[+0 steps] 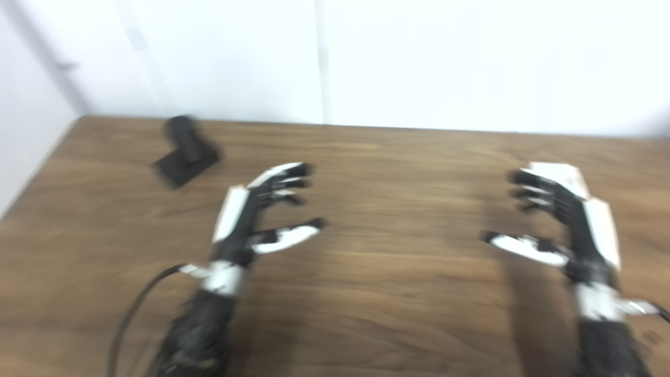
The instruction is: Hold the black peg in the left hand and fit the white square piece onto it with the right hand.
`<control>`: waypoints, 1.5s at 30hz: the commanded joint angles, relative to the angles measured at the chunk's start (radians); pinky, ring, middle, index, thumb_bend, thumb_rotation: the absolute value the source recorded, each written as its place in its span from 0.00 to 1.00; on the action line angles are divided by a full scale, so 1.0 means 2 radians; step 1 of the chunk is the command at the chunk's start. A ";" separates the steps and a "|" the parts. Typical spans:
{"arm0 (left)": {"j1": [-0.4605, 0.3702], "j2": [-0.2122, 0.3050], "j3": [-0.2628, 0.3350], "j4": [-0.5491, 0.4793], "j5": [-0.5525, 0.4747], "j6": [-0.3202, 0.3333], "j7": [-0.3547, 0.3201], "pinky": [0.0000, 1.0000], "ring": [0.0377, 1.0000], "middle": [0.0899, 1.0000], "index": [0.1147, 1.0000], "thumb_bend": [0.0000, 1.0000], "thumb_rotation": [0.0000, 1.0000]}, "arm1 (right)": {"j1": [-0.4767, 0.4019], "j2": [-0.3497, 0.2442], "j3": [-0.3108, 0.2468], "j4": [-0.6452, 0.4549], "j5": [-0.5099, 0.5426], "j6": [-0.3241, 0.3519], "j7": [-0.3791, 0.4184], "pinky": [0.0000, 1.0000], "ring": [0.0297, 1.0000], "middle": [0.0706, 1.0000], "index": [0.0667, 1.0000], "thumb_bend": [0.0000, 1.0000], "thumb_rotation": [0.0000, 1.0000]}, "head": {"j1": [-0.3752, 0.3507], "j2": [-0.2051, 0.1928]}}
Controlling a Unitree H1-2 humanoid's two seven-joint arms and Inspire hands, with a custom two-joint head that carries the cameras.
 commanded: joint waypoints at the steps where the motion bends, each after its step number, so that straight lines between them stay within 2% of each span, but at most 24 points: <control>1: -0.007 -0.006 -0.004 -0.004 0.014 -0.008 0.011 0.62 0.76 0.79 0.74 0.68 0.12 | -0.008 -0.008 -0.009 -0.008 0.018 -0.024 0.001 0.54 0.64 0.68 0.66 0.60 0.00 | 0.022 -0.011; 5: -0.009 -0.017 -0.013 0.011 0.041 -0.022 0.024 0.62 0.76 0.79 0.74 0.68 0.12 | -0.006 -0.012 -0.012 -0.011 0.019 -0.026 0.003 0.56 0.65 0.69 0.65 0.58 0.00 | 0.047 -0.030; 9: -0.010 -0.023 -0.017 0.019 0.052 -0.025 0.034 0.62 0.76 0.78 0.73 0.68 0.13 | -0.011 -0.017 -0.011 0.000 0.012 -0.047 0.000 0.49 0.63 0.67 0.63 0.58 0.00 | 0.055 -0.037; 25: -0.009 -0.023 -0.022 0.023 0.064 -0.031 0.047 0.62 0.75 0.77 0.71 0.69 0.09 | -0.011 -0.012 -0.011 -0.001 0.013 -0.049 -0.001 0.44 0.60 0.64 0.59 0.58 0.00 | 0.054 -0.044; 27: -0.009 -0.023 -0.022 0.025 0.064 -0.032 0.048 0.62 0.76 0.77 0.71 0.69 0.10 | -0.011 -0.011 -0.011 0.000 0.015 -0.048 -0.001 0.44 0.60 0.64 0.59 0.58 0.00 | 0.056 -0.052; 33: -0.010 -0.025 -0.021 0.031 0.068 -0.041 0.056 0.64 0.77 0.79 0.70 0.68 0.10 | -0.013 -0.012 -0.010 0.016 0.012 -0.068 -0.004 0.42 0.57 0.62 0.58 0.58 0.00 | 0.061 -0.063; 39: -0.011 -0.026 -0.022 0.043 0.069 -0.054 0.064 0.61 0.75 0.77 0.69 0.68 0.07 | -0.014 -0.011 -0.010 0.023 0.008 -0.072 -0.005 0.42 0.58 0.63 0.58 0.58 0.00 | 0.060 -0.067; 45: -0.012 -0.026 -0.023 0.047 0.079 -0.055 0.065 0.61 0.74 0.77 0.70 0.68 0.11 | -0.015 -0.011 -0.010 0.028 0.008 -0.079 -0.007 0.40 0.57 0.62 0.57 0.59 0.00 | 0.060 -0.070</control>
